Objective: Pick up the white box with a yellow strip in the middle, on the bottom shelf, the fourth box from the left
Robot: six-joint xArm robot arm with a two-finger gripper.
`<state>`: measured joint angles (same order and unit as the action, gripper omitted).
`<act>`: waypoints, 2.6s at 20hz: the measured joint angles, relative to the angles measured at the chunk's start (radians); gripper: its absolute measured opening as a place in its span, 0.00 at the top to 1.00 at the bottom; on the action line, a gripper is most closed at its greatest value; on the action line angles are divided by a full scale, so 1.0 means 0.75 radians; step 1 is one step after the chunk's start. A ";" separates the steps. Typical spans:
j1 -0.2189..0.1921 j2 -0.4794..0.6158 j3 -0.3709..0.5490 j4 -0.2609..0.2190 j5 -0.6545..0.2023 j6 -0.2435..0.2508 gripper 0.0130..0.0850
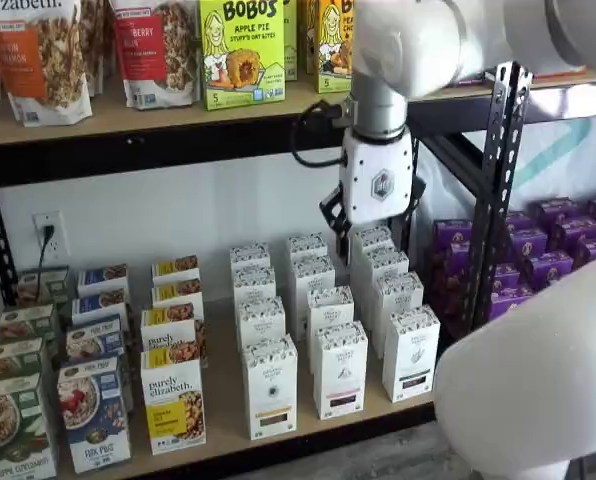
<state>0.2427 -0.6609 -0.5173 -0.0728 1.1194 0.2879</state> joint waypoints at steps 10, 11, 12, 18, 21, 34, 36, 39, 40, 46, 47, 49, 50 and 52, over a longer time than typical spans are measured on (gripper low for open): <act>-0.016 0.215 0.037 -0.005 -0.240 0.001 0.00; -0.015 0.241 0.034 -0.012 -0.261 0.008 0.00; -0.013 0.267 0.032 -0.021 -0.285 0.016 0.00; 0.002 0.399 0.038 -0.098 -0.472 0.098 0.00; 0.000 0.491 0.021 -0.074 -0.545 0.084 0.00; 0.003 0.829 -0.054 0.047 -0.817 -0.002 0.00; 0.009 0.880 -0.075 0.057 -0.850 -0.006 0.00; 0.019 0.946 -0.106 0.076 -0.896 -0.014 0.00; 0.024 0.970 -0.118 0.079 -0.912 -0.012 0.00; 0.050 1.095 -0.186 0.103 -1.015 -0.011 0.00; 0.054 1.124 -0.208 0.113 -1.027 -0.016 0.00; 0.056 1.147 -0.229 0.125 -1.029 -0.025 0.00; 0.057 1.164 -0.245 0.130 -1.025 -0.029 0.00; 0.058 1.200 -0.282 0.131 -1.017 -0.028 0.00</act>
<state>0.2865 0.2388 -0.7285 0.0256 0.3570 0.2665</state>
